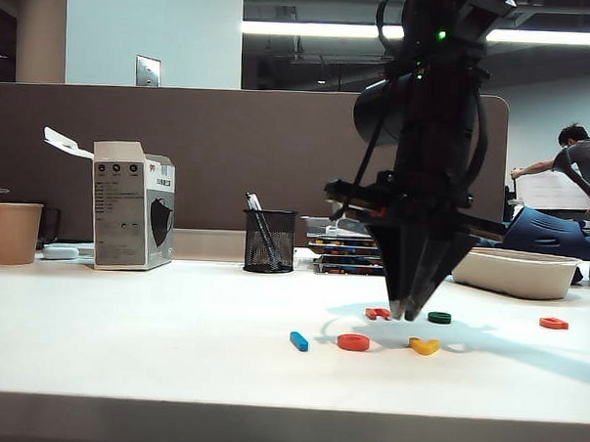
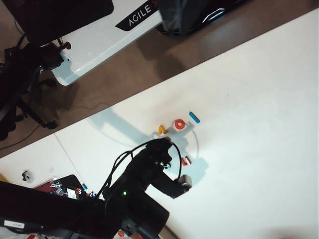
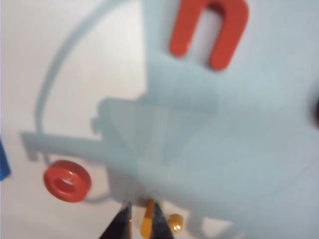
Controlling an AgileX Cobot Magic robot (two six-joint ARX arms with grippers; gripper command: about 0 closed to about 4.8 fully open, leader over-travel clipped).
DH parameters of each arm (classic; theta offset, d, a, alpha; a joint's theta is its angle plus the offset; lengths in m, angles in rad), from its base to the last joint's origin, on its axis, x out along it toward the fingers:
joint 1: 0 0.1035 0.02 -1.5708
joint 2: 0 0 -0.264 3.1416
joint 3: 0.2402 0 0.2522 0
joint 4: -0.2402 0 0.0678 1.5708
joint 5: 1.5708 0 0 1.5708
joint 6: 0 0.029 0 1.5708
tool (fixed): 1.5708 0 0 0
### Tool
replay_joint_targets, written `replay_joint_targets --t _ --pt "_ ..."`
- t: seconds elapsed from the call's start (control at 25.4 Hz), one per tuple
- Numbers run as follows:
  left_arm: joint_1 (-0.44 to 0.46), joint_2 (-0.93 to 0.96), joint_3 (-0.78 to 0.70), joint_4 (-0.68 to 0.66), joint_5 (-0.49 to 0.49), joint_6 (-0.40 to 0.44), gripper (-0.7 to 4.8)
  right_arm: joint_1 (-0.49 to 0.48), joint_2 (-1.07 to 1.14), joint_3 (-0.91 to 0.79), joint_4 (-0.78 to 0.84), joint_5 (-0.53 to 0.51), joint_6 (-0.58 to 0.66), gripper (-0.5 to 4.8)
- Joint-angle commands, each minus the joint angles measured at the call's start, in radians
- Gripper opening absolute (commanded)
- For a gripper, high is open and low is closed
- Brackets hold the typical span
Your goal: Select the appropriate letters from the row of letter magnets placed on the table to arrange into the word "love".
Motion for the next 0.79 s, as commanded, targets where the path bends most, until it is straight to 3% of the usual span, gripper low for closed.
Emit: replay_joint_targets --t 0.04,0.12,0.24,0.28,0.51,0.79 --pt "0.0 -0.003 0.002 0.006 0.003 0.005 -0.05 -0.003 -0.01 0.039 0.029 0.022 -0.003 0.57" --pt "0.0 -0.003 0.002 0.006 0.003 0.005 -0.05 -0.006 -0.01 0.066 0.047 0.051 -0.002 0.86" --pt "0.0 -0.003 0.002 0.006 0.003 0.005 -0.05 -0.006 -0.01 0.131 0.069 0.259 0.055 1.0" --pt "0.0 -0.003 0.002 0.006 0.003 0.005 -0.05 -0.007 -0.01 0.133 0.069 0.281 0.055 1.0" --pt "0.0 -0.003 0.002 0.005 0.003 0.005 -0.05 -0.036 0.021 0.132 0.019 0.291 0.116 1.48" --pt "0.0 -0.003 0.002 0.005 0.003 0.005 -0.05 -0.058 0.066 0.132 0.02 0.286 0.196 1.54"
